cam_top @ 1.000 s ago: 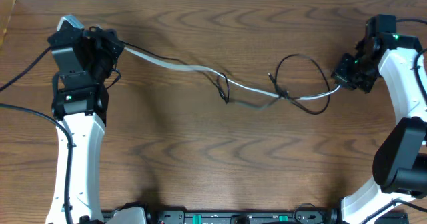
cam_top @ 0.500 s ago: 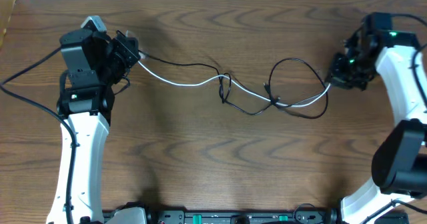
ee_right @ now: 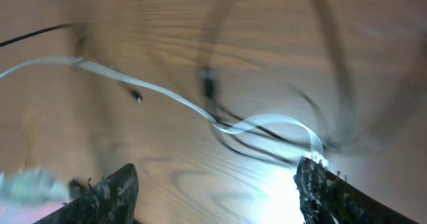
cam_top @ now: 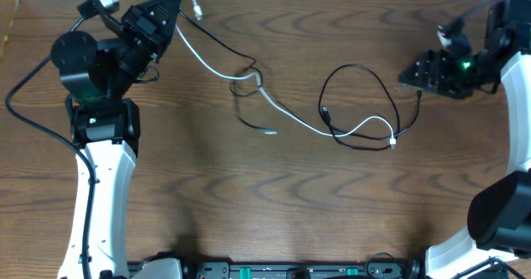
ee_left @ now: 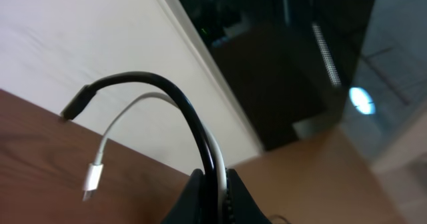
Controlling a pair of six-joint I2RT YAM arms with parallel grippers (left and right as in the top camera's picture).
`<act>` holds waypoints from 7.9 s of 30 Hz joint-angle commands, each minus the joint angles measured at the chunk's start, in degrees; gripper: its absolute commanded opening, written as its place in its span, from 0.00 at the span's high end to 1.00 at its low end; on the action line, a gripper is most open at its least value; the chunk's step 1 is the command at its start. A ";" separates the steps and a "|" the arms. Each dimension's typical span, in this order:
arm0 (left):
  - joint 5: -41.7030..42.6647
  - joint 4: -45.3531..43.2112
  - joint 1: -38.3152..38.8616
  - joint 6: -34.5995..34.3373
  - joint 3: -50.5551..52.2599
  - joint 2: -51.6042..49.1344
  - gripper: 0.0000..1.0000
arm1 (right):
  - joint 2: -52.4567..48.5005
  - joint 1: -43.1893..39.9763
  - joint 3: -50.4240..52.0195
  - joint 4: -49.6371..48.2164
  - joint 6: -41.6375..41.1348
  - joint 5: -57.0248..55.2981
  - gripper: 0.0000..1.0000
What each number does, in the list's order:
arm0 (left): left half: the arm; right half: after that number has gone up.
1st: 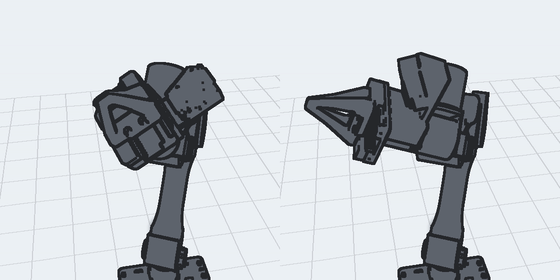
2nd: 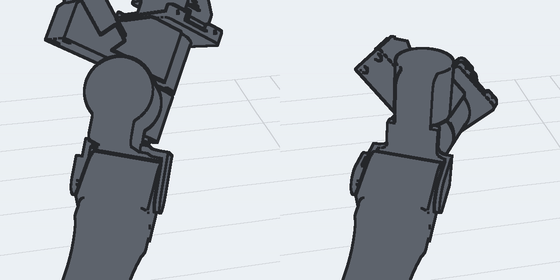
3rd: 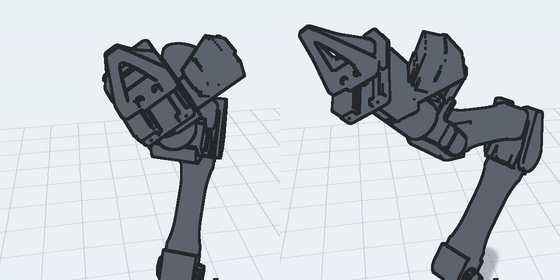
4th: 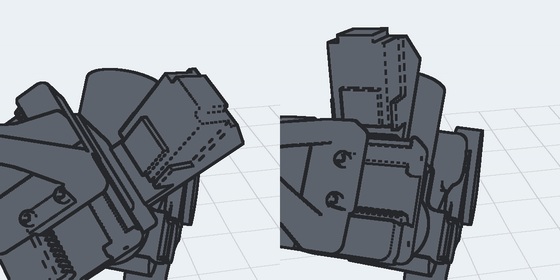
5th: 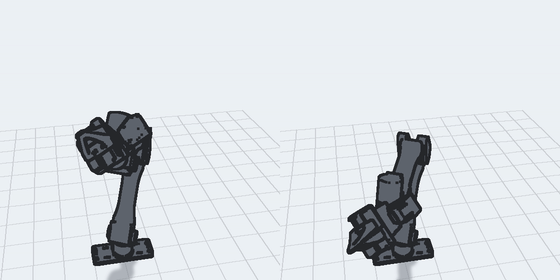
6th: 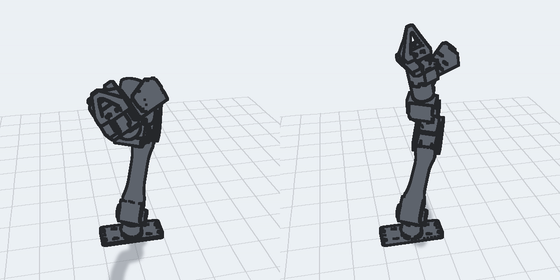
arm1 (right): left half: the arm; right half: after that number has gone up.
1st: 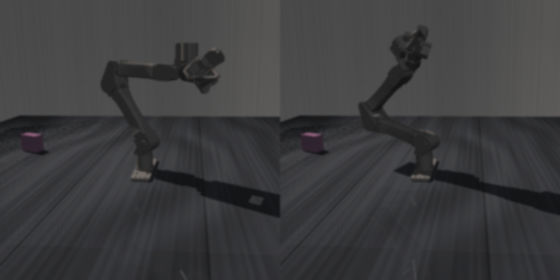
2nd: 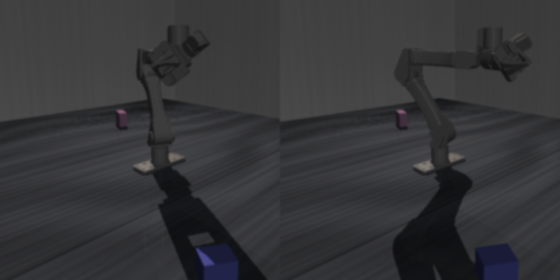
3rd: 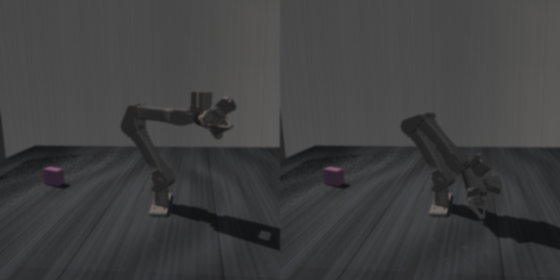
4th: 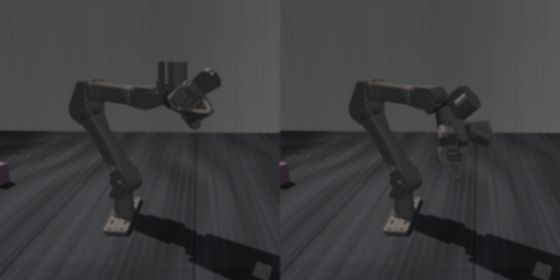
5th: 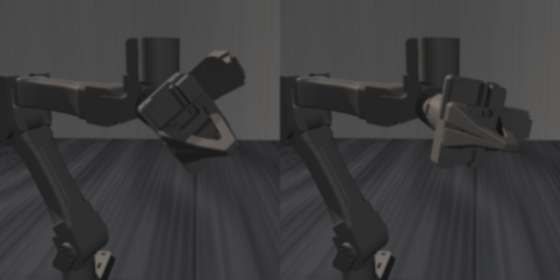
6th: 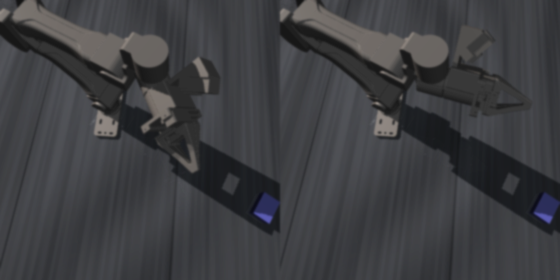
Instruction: Untangle cables
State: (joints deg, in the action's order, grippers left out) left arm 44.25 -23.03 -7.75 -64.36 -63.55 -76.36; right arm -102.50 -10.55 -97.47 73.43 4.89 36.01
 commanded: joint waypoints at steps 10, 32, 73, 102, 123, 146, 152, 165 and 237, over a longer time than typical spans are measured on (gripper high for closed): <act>4.59 -1.46 3.37 -21.35 -0.52 0.50 0.93 | 1.22 17.05 -1.07 -11.41 11.54 10.38 0.25; 5.70 -8.04 5.31 -18.14 -0.52 0.26 0.93 | 1.14 34.88 -1.01 -28.28 7.61 9.79 0.21; -13.94 30.67 10.56 3.06 -0.52 -0.85 0.92 | -7.65 41.07 0.57 -29.20 3.72 4.48 0.43; -14.97 35.04 10.56 11.61 -0.52 -0.85 0.83 | -10.91 46.75 0.57 -40.98 -14.29 -21.09 0.88; -18.43 45.29 10.56 26.43 -0.44 -6.82 0.29 | -15.69 47.04 0.59 -32.54 -20.92 -19.69 0.42; -24.44 46.12 3.23 26.43 -0.44 -9.75 0.27 | -15.72 44.74 -5.18 -28.96 -26.40 -16.41 0.99; -24.44 47.45 3.28 26.43 -0.44 -9.75 0.27 | -6.78 38.69 -17.99 -20.04 -25.64 -7.32 0.99; -24.44 48.33 3.28 26.43 -0.44 -9.75 0.27 | 7.54 30.56 -37.66 -19.26 -26.32 -13.68 0.99; -24.63 50.45 3.32 26.43 -0.44 -9.77 0.01 | -19.19 -8.31 -38.29 -10.38 -18.91 -20.72 0.01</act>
State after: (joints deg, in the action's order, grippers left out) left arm 20.58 27.16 -4.34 -38.72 -63.44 -86.11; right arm -127.57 -22.72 -134.87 60.34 -13.98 9.32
